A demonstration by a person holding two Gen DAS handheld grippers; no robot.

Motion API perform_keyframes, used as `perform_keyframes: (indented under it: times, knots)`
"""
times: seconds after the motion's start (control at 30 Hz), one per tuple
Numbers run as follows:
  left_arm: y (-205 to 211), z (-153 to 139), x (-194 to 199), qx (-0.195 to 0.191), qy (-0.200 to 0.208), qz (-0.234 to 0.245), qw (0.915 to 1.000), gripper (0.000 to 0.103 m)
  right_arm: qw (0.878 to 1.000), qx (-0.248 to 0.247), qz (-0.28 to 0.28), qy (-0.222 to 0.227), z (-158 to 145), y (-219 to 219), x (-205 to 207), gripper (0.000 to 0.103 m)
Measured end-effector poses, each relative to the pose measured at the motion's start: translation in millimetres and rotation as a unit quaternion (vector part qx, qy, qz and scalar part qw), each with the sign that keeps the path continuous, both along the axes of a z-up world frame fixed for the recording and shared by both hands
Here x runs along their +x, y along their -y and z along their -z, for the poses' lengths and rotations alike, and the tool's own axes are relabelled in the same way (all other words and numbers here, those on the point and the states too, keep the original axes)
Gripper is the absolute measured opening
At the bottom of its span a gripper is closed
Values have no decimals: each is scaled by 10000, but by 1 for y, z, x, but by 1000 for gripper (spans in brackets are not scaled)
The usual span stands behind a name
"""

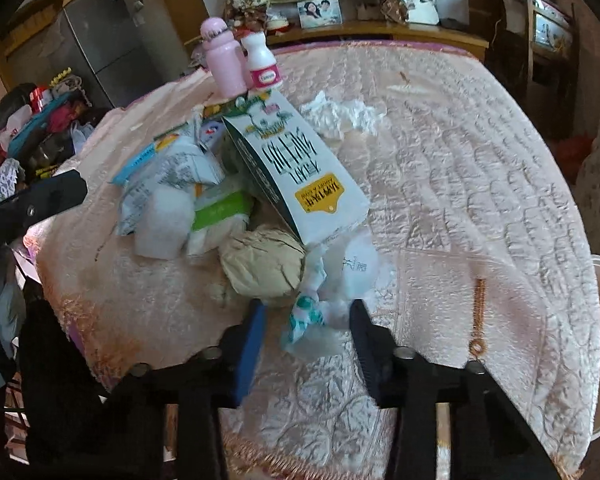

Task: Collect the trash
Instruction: 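Grasp the clear plastic wrapper with the right tool while the left tool grasps the white foam block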

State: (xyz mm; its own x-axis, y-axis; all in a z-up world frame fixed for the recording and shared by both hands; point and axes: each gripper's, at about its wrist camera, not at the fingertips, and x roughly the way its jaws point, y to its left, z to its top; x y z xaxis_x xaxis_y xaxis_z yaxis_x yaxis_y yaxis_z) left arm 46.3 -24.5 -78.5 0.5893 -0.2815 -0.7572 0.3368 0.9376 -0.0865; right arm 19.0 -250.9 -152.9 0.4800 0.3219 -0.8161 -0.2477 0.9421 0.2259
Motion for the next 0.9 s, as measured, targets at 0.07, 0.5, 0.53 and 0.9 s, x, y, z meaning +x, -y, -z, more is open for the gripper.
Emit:
perform_keyframes:
  times: [0.07,0.5,0.53,0.9]
  knots:
    - [9,7,-1,179,-131,241,9995,77,10000,68,42,-43,2,5,-2,18]
    - [51,43,14,852,-303,334,9953,62,9980,294,480,300,-33,52,-17,16]
    - [51,47,18,796,-470,370,9950,38,9979,314,472,305,-34,53,-18,16]
    - [66,-11,0,-9,-595,982,9934,27,9964,401,585,454,-55,83,-31,16]
